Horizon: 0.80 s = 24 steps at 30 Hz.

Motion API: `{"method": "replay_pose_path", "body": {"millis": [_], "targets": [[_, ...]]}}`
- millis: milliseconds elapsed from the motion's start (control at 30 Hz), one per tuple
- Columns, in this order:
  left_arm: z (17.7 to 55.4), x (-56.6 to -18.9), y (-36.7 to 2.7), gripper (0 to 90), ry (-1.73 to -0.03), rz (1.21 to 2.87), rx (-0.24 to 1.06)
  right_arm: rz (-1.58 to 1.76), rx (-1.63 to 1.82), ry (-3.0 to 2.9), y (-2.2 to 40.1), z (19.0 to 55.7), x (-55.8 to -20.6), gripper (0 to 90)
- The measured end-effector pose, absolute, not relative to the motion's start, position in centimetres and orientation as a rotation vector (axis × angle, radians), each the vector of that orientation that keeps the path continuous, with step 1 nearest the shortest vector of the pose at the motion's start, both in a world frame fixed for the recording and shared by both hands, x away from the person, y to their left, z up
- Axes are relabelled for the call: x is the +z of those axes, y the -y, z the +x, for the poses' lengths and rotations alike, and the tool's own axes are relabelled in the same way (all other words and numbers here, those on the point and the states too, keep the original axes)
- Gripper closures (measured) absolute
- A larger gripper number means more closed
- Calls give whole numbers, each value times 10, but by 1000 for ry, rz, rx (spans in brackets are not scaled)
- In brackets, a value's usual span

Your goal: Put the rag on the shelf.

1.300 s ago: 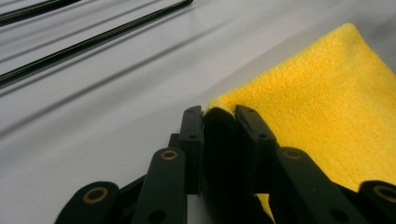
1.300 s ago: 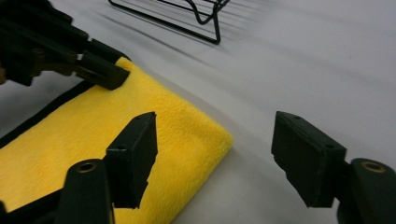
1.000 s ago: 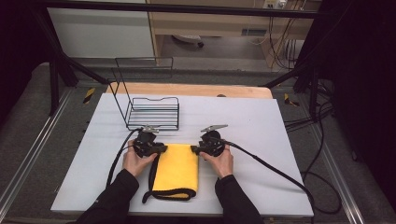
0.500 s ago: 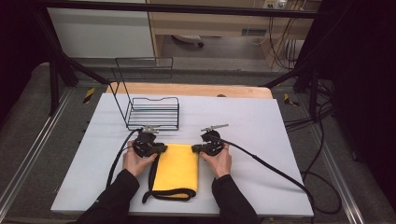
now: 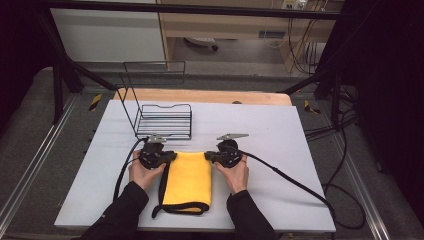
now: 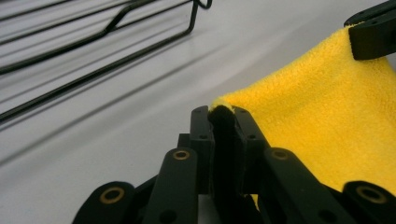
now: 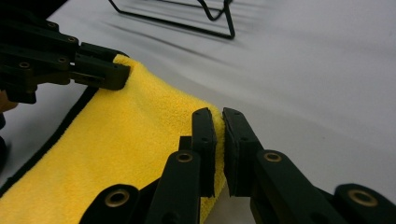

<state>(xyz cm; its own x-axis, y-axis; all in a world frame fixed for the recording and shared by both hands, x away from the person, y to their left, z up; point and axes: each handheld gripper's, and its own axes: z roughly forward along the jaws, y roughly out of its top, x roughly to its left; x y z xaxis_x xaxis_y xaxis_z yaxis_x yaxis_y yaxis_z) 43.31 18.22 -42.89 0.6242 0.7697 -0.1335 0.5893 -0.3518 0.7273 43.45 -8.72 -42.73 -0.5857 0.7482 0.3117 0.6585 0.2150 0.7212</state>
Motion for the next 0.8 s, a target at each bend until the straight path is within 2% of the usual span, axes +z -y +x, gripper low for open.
{"method": "replay_pose_path", "body": {"millis": [800], "targets": [[386,-367,-203,804,-938,1855,445,1132,1578,-2206,94,403,-374,844]]}}
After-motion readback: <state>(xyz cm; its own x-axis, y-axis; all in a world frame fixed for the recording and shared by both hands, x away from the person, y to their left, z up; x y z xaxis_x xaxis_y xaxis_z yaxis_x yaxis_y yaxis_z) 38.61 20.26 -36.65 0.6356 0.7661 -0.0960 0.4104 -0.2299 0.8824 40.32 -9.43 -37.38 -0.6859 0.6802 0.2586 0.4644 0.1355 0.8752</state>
